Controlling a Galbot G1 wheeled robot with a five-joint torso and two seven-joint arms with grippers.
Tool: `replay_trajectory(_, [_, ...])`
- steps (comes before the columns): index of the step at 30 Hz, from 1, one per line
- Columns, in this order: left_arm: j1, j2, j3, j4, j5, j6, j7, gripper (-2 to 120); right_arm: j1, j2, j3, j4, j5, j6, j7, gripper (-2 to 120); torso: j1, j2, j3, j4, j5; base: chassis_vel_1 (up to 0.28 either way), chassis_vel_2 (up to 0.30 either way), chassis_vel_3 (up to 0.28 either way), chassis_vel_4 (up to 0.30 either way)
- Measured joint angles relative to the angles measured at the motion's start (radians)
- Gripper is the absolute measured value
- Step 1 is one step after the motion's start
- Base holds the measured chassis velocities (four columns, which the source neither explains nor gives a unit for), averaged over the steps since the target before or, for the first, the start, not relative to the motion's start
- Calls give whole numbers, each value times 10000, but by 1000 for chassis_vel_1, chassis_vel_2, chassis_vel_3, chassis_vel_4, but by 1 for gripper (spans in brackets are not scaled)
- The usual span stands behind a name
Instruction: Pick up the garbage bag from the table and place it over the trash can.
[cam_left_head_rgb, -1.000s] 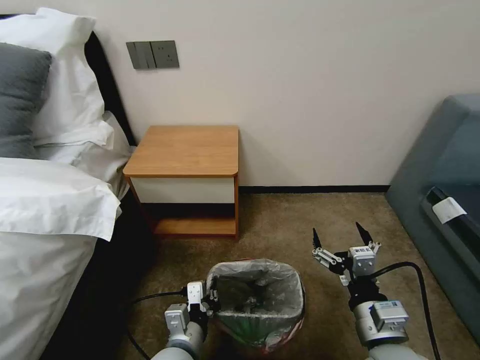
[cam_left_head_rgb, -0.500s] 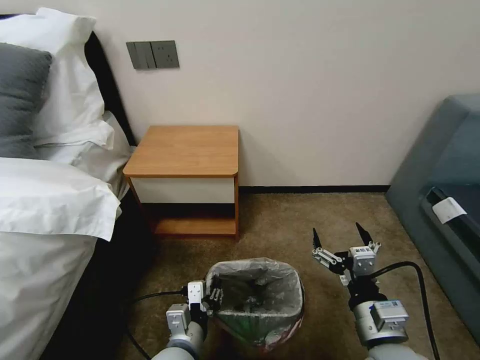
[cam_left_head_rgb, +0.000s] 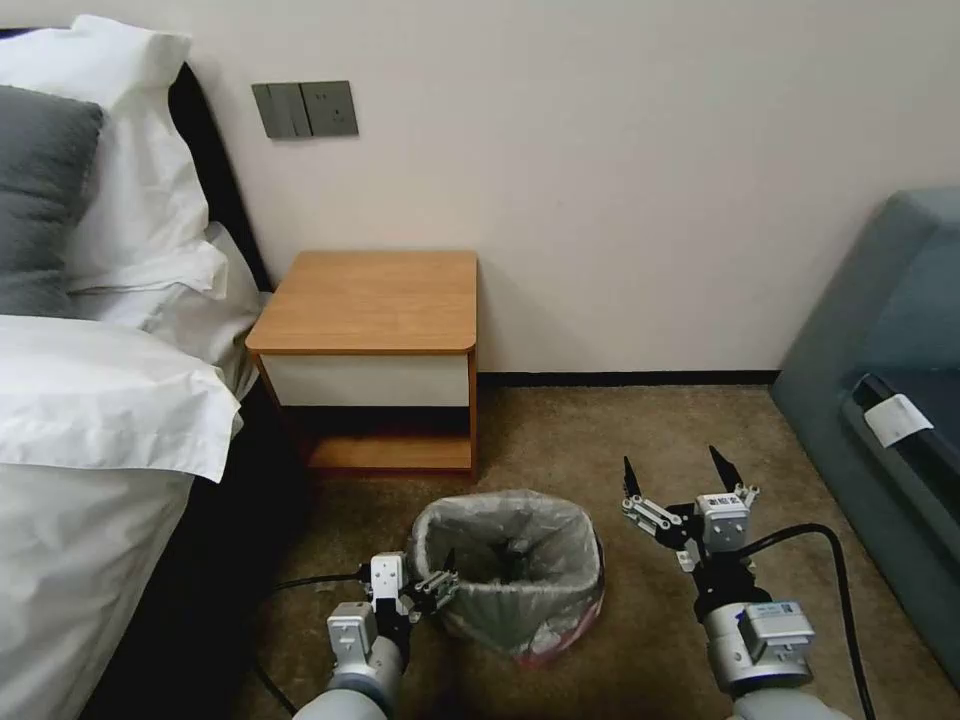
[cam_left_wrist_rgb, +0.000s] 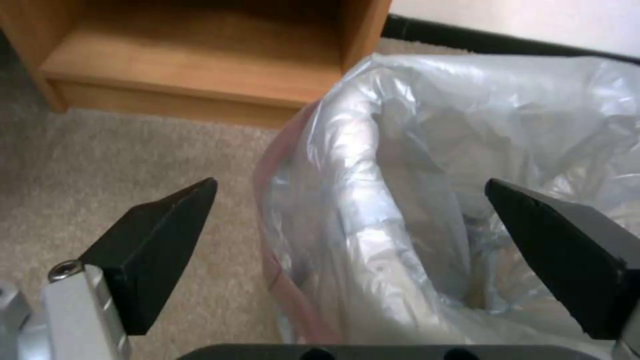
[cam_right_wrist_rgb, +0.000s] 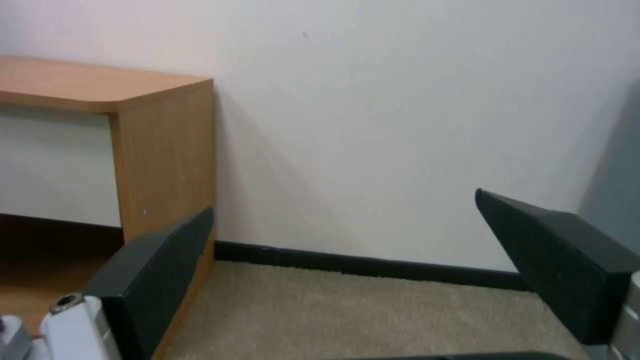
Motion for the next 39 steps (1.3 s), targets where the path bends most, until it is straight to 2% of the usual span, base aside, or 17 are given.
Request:
replay_trajectory(6, [105, 5, -240, -329, 232, -200, 59, 100, -18, 34, -2, 41, 4, 12, 0, 100, 0, 0, 0, 0, 0, 0, 0, 0, 0])
replay_trajectory(15, [387, 160, -1696, -751, 490, -1394, 764, 100, -210, 325, 14, 50, 63, 375, -41, 100, 0, 0, 0, 0, -2, 0, 0, 0, 0])
replay_trajectory(18, [586, 149, -2451, -1039, 511, -1794, 1165, 100, -380, 501, 135, 46, 219, 750, -183, 100, 0, 0, 0, 0, -2, 0, 0, 0, 0])
replay_trajectory(19, [750, 104, -2970, -1264, 598, -2025, 1514, 100, -501, 583, 217, 34, 416, 1019, -325, 100, 0, 0, -1, -1, -2, 0, 0, 0, 0])
replay_trajectory(20, [750, 104, -2970, -1264, 598, -2025, 1514, 100, -501, 583, 217, 34, 416, 1019, -325, 100, 0, 0, -1, -1, -2, 0, 0, 0, 0])
replay_trajectory(23, [1182, -87, -4261, -1665, 945, -2654, 2317, 100, -749, 669, 401, 63, 854, 1479, -631, 100, 0, 0, -1, -1, -1, 0, 0, 0, 0])
replay_trajectory(24, [1182, -87, -4261, -1665, 945, -2654, 2317, 100, -749, 669, 401, 63, 854, 1479, -631, 100, 0, 0, -1, -1, -1, 0, 0, 0, 0])
replay_trajectory(27, [1804, -427, -5651, -2236, 1204, -3305, 3264, 100, -1013, 750, 608, 147, 956, 1890, -810, 100, 0, 0, -1, 1, 1, 0, 0, 0, 0])
replay_trajectory(32, [2469, -757, -6247, -2845, 1427, -3687, 3545, 100, -1318, 945, 733, 240, 907, 2303, -848, 100, 0, 1, -2, 0, 1, 0, 0, 0, 0])
replay_trajectory(39, [3311, -1194, -6214, -3149, 1913, -4040, 3736, 100, -1755, 1196, 837, 309, 852, 2757, -872, 100, 1, 1, -2, -1, 0, 0, 0, 0, 0])
